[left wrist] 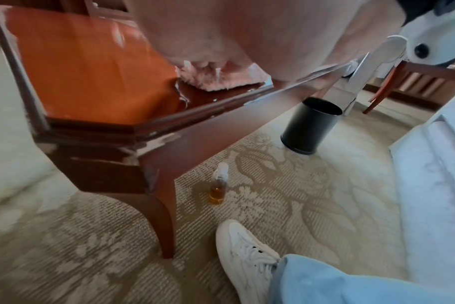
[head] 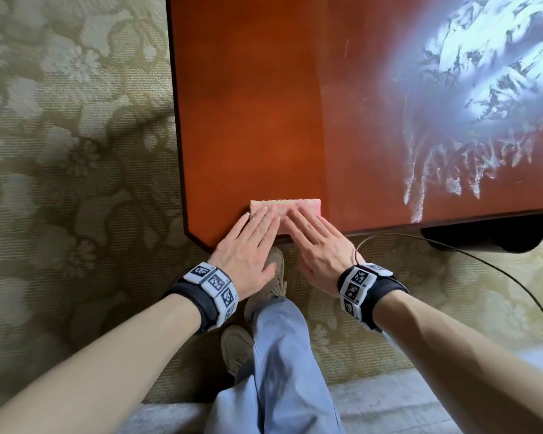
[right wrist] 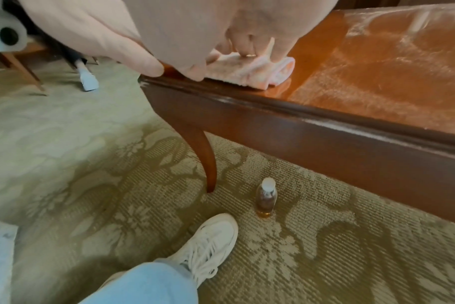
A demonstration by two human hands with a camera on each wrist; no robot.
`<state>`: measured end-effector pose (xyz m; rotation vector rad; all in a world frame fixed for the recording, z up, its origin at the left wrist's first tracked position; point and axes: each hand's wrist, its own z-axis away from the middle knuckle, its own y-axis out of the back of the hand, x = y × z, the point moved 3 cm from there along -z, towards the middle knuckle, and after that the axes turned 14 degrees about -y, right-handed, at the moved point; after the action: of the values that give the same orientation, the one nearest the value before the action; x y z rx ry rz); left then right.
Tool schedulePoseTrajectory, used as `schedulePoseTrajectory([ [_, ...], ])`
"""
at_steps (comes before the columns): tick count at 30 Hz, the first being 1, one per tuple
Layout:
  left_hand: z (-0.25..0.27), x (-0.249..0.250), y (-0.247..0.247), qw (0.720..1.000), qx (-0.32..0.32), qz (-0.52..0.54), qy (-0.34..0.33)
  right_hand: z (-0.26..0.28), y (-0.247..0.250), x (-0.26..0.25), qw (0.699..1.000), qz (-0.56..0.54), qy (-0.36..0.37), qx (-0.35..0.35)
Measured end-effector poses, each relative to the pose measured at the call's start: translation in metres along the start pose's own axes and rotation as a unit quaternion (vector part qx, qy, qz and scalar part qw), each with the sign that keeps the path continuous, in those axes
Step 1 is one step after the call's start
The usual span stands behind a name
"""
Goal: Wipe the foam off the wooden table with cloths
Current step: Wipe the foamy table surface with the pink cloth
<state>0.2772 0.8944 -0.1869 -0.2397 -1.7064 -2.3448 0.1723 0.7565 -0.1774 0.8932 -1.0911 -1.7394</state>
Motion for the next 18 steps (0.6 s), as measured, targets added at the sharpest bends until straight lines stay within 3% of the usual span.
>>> schedulePoseTrajectory([
  [8,-0.022,-0.014,0.002,0.998,-0.004,-0.029,0.049,-0.026,-0.014,-0.005,0.997,-0.042,-0.071,-0.003],
  [18,-0.105,-0.126,0.051,0.996,0.038,-0.03,0.071,-0.161,0.037,0.033,0.995,-0.068,-0.068,0.041],
])
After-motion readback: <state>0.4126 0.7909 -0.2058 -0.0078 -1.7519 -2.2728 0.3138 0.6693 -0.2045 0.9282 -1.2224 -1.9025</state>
